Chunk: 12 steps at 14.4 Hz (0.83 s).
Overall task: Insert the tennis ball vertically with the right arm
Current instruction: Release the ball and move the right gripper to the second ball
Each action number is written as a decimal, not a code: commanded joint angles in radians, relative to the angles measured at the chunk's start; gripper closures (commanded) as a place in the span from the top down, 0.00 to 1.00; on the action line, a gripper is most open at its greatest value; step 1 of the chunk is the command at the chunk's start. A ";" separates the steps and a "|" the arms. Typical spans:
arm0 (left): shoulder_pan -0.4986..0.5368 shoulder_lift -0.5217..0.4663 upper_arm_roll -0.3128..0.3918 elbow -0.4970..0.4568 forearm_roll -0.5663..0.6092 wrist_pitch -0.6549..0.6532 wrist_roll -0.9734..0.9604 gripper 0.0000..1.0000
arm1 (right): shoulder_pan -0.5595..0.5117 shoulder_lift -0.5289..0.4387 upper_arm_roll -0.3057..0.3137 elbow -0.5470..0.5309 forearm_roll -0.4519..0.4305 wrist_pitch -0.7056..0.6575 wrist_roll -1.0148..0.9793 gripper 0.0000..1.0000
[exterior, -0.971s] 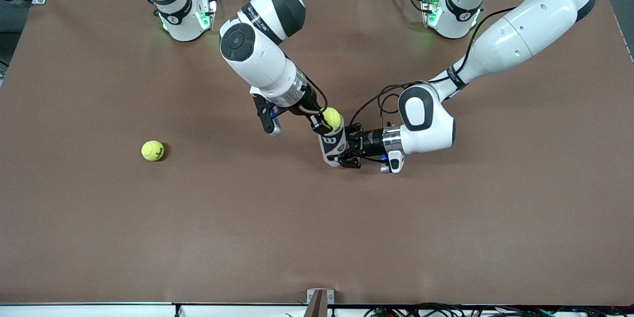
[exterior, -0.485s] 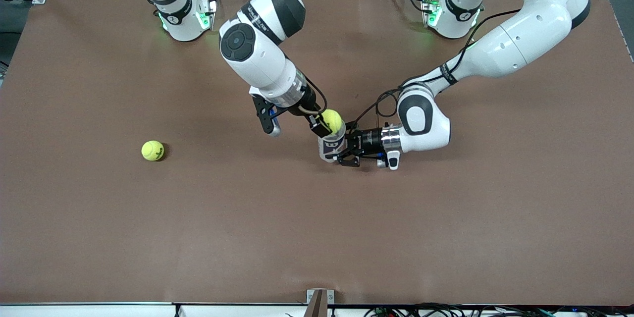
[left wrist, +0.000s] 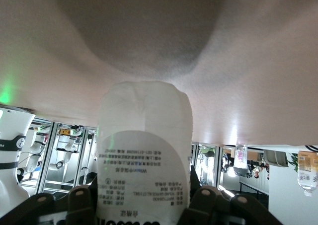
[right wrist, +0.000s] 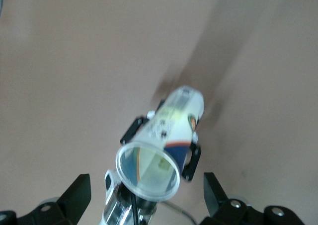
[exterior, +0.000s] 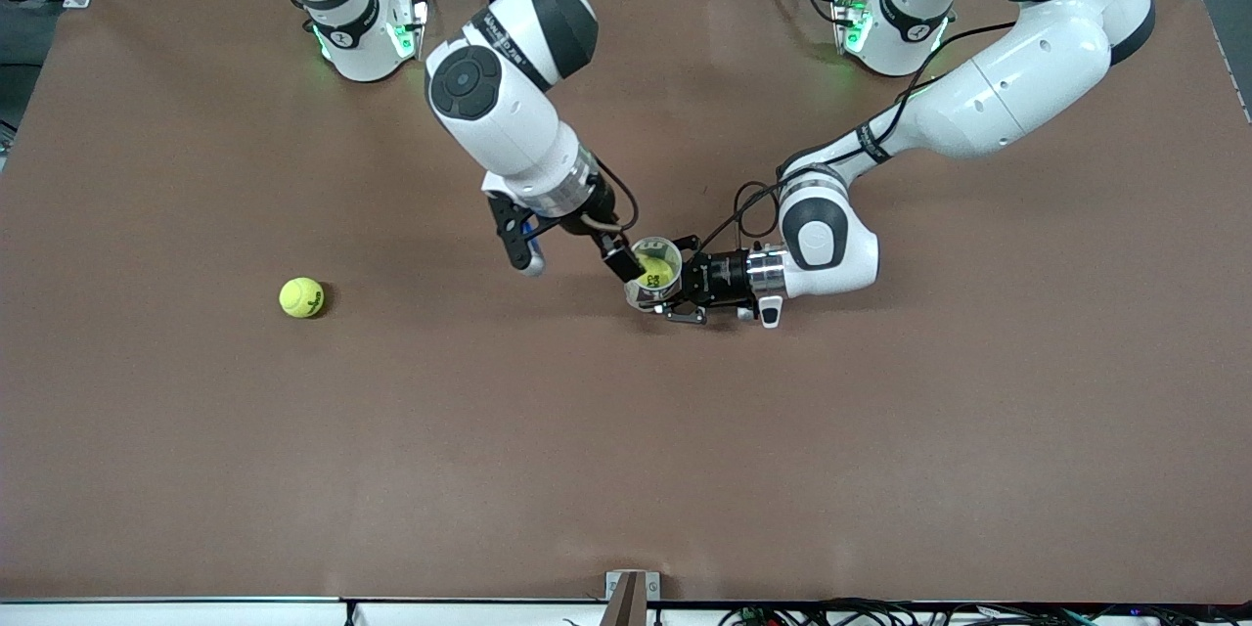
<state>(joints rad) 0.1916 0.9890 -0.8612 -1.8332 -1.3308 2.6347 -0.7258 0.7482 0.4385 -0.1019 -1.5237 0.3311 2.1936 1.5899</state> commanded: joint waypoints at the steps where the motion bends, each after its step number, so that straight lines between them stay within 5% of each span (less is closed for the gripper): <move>1: -0.024 -0.003 0.017 0.017 -0.025 -0.013 0.017 0.63 | -0.119 -0.033 0.008 -0.010 -0.047 -0.133 -0.207 1.00; 5: -0.031 -0.004 0.019 0.017 -0.019 -0.013 0.039 0.63 | -0.327 -0.047 0.008 -0.030 -0.130 -0.270 -0.577 1.00; 12: -0.043 -0.012 0.036 0.018 -0.013 -0.013 0.150 0.65 | -0.599 -0.127 0.008 -0.294 -0.227 -0.157 -1.102 1.00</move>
<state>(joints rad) 0.1688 0.9892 -0.8427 -1.8239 -1.3309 2.6341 -0.5976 0.1941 0.4046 -0.1166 -1.6697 0.1355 1.9675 0.5775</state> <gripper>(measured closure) 0.352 0.000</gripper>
